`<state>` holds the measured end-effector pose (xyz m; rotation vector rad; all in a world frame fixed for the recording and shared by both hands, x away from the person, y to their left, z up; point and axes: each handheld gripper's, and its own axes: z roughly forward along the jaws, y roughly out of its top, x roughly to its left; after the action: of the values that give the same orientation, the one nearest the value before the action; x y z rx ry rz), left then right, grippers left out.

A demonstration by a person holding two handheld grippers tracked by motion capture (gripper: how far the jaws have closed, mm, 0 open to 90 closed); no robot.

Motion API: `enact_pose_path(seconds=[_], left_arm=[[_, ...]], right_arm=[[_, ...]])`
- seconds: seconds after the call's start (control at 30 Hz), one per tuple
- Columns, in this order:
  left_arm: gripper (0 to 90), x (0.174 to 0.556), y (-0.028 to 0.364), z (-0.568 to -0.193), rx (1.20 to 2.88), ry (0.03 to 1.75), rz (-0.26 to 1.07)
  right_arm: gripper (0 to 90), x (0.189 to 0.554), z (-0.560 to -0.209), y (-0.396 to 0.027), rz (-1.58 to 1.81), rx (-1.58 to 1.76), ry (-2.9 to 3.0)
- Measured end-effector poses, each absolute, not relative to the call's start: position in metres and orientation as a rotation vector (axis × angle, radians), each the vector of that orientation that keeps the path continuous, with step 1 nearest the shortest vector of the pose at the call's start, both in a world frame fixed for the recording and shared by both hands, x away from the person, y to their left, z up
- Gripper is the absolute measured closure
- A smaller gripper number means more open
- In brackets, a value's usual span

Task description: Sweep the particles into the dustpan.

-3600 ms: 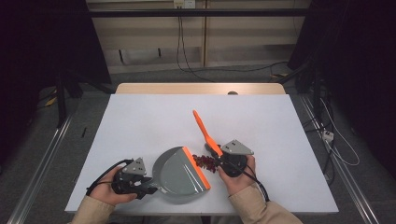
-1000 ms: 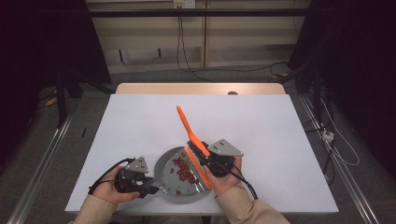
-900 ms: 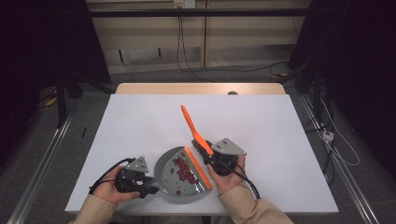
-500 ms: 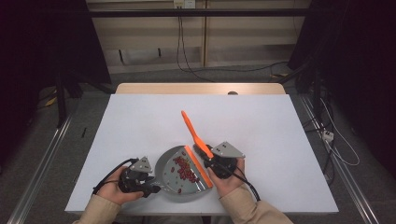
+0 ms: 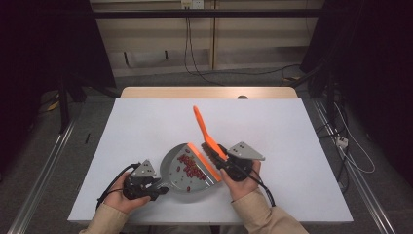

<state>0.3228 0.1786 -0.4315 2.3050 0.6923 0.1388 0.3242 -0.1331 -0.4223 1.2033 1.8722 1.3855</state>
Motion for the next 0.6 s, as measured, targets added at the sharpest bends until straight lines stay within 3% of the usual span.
enact_pose_path(seconds=[0.27,0.6], left_arm=[[63.2,0.332,0.184,-0.427,2.205,0.785,0.245],[63.1,0.344,0.191,-0.427,2.117,0.921,0.342]], right_arm=[[71.1,0.336,-0.423,-0.176,1.360,1.250,1.838],[71.0,0.334,-0.422,-0.198,1.333,1.257,1.831]])
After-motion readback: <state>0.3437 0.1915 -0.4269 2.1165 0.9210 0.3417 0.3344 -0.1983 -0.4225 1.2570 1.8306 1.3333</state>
